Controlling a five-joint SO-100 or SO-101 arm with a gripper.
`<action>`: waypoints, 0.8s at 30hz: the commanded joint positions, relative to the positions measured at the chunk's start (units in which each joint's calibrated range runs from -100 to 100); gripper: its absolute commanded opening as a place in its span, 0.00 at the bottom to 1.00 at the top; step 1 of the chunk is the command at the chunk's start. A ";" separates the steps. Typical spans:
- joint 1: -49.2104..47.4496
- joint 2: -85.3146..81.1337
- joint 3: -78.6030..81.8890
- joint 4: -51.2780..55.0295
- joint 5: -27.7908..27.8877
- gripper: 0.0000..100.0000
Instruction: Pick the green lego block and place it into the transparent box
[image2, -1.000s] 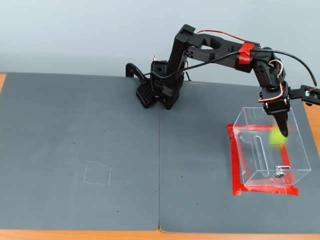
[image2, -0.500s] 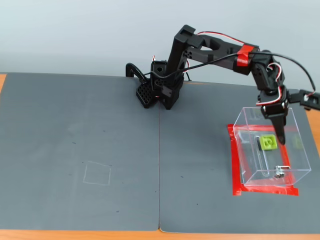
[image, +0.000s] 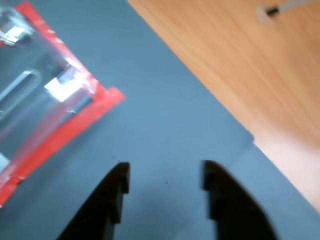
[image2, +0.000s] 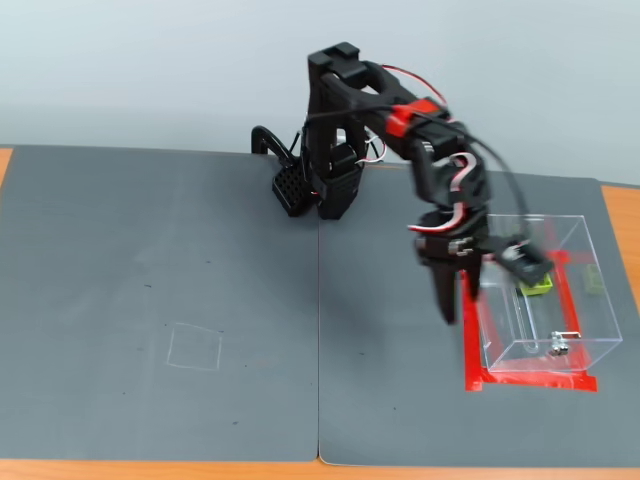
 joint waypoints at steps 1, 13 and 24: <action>5.63 -8.40 4.88 -0.64 0.22 0.08; 14.96 -26.88 23.42 -0.64 -0.25 0.02; 21.90 -52.48 48.20 -0.90 -0.41 0.02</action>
